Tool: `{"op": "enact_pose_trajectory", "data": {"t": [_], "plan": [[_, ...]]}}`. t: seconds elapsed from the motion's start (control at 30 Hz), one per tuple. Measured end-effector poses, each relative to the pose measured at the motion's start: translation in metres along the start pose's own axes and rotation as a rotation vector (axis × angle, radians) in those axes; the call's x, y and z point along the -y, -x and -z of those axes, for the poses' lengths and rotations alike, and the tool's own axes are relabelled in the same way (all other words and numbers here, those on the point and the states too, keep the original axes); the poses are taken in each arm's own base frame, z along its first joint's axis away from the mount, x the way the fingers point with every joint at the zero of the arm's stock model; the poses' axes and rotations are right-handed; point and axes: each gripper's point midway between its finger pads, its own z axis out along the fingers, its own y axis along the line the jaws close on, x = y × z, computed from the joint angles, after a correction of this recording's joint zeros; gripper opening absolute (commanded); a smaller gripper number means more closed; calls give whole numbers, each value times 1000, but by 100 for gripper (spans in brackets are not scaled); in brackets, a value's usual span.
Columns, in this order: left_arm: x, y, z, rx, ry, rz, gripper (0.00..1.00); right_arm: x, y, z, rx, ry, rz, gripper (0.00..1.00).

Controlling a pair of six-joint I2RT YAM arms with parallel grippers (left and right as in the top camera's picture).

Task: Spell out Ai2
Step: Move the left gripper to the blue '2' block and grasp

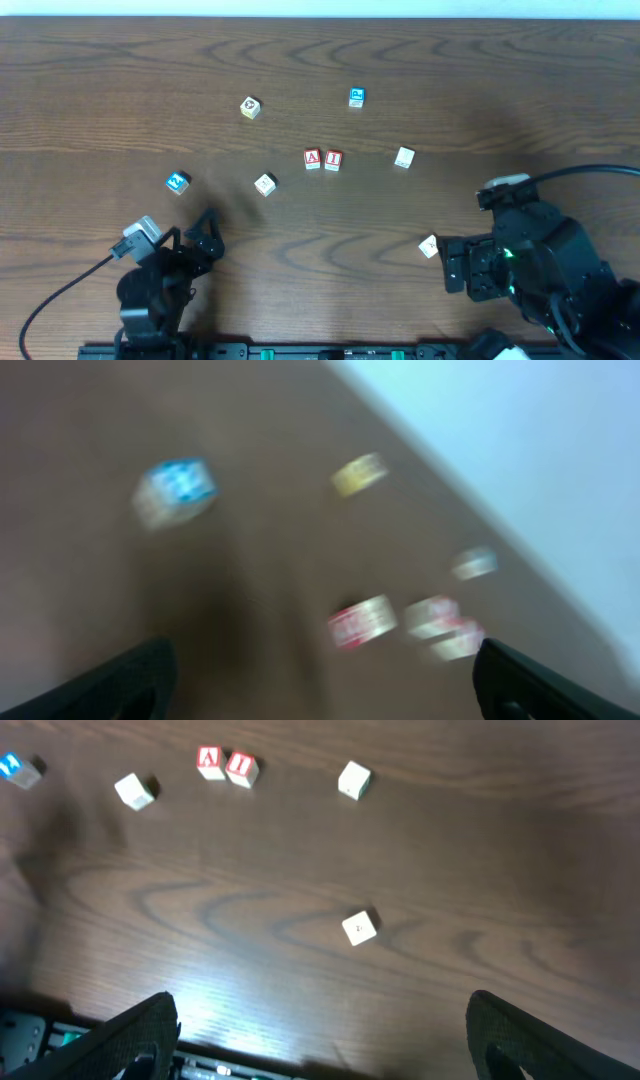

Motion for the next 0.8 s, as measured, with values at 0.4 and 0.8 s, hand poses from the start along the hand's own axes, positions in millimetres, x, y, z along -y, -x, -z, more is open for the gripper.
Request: {"op": "enact_pose_trajectory", "data": {"t": [0.4,0.8], "plan": [[-24,65,-13,-87,512,8,96,-4,-3,-2,-21,19,-6,94],[-38,86,-94,-225,830,154,96,-5,-3,-3,-23,21,-10,96]]}}
